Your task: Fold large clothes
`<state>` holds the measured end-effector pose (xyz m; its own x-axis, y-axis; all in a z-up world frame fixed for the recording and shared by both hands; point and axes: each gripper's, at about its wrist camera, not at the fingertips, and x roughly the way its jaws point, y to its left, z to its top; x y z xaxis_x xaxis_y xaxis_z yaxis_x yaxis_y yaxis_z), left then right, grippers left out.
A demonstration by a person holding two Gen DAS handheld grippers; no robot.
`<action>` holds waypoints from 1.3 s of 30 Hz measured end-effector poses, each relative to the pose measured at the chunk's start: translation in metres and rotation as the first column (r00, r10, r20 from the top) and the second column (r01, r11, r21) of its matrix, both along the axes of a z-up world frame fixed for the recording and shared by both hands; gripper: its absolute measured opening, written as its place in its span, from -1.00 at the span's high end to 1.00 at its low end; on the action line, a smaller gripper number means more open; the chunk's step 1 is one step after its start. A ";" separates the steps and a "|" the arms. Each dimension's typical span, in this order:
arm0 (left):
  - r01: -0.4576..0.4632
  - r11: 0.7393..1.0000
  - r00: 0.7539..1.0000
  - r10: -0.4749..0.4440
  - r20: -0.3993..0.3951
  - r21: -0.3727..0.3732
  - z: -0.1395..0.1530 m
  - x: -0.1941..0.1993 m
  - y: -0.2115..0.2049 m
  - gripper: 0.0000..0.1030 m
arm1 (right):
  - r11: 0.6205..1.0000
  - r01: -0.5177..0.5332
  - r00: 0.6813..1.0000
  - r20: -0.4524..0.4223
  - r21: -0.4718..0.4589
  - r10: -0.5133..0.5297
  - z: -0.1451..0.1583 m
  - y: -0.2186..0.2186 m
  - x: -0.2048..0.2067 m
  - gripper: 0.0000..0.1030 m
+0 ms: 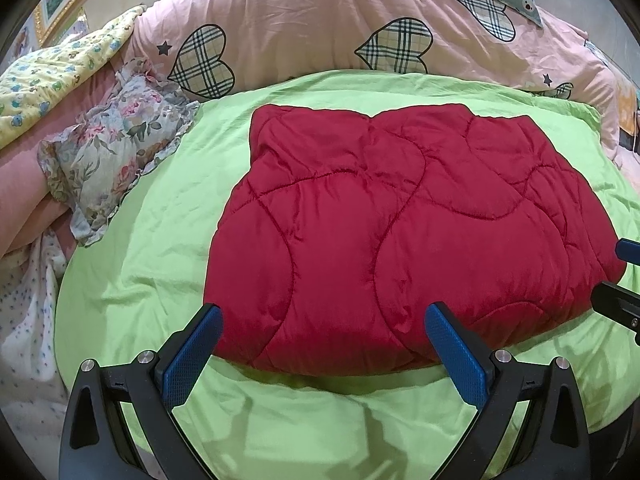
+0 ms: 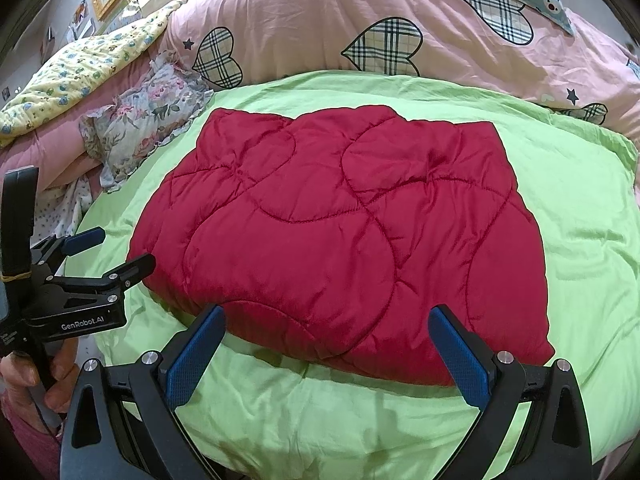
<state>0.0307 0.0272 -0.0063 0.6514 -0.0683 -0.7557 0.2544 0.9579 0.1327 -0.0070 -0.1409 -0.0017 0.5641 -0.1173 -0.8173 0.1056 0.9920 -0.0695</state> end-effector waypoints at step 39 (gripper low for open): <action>0.007 1.000 1.000 -0.007 -0.001 -0.009 0.004 0.012 -0.004 -0.98 | 1.000 0.015 1.000 -0.002 0.015 -0.015 0.004 -0.008 0.012 -0.98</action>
